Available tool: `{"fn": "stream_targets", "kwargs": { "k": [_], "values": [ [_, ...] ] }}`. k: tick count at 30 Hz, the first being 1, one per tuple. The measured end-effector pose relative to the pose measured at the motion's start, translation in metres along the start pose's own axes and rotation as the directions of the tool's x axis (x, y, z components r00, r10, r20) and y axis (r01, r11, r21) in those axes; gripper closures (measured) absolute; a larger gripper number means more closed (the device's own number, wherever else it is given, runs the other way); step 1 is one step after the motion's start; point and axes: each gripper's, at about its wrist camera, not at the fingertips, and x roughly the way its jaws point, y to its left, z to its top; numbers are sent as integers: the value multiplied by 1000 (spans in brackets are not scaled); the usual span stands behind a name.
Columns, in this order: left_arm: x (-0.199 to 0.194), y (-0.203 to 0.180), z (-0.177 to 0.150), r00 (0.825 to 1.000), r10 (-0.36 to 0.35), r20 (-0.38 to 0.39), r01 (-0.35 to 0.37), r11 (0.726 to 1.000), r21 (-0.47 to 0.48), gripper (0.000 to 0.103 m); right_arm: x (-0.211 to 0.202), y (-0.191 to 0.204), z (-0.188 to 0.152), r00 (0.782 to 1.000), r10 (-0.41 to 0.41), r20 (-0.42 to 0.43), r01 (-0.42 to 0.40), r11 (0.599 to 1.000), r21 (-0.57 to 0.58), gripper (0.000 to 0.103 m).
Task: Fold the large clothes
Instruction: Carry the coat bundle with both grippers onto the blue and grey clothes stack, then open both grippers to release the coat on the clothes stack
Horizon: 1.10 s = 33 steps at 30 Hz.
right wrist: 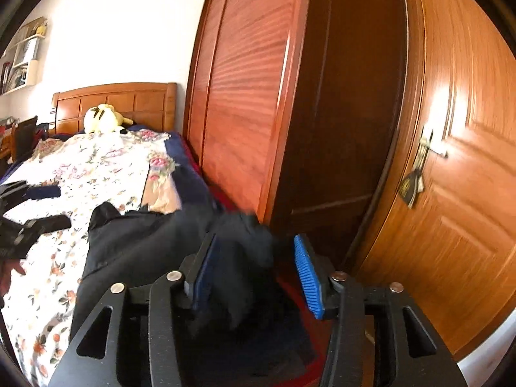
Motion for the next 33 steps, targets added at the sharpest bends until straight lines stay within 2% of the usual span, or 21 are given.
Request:
{"fn": "stream_targets", "kwargs": {
  "k": [2,4,5,9,12,14,18,21,23,26,30,33],
  "values": [
    [-13,-4,-4,1000,-1,16,0,1000,14,8,-7,12,2,1000,25,14,-25,1000,-13,52],
    [-29,-5,-11,999,0,35,-1,1000,24,5,-12,25,9,998,56,23,-56,998,-27,52],
    [-34,-4,-13,999,3,39,-4,1000,25,0,-13,33,12,997,77,23,-76,997,-30,52],
    [-53,1,-26,998,43,46,-45,998,33,0,-6,58,15,988,154,-10,-155,986,-57,52],
    [-69,4,-36,995,85,55,-88,995,52,0,16,58,10,987,142,-75,-147,987,-62,52],
    [-80,7,-41,993,96,70,-99,994,46,0,33,51,4,987,94,-134,-106,991,-82,52],
    [-102,14,-50,991,105,86,-108,994,34,0,64,32,-14,964,70,-255,-81,996,-32,52],
    [-113,17,-61,991,111,72,-113,993,29,0,75,20,-25,950,88,-299,-90,996,8,52],
    [-122,20,-70,989,131,71,-133,991,25,0,76,14,-21,945,118,-306,-107,993,52,52],
    [-134,27,-81,985,159,65,-160,987,11,0,71,13,-14,948,105,-301,-97,994,42,52],
    [-150,40,-93,980,192,53,-191,981,-31,0,48,10,-6,968,35,-248,-26,999,43,52],
    [-162,45,-101,975,216,47,-214,976,-38,0,12,19,0,985,21,-172,-15,999,34,51]
  ]
}}
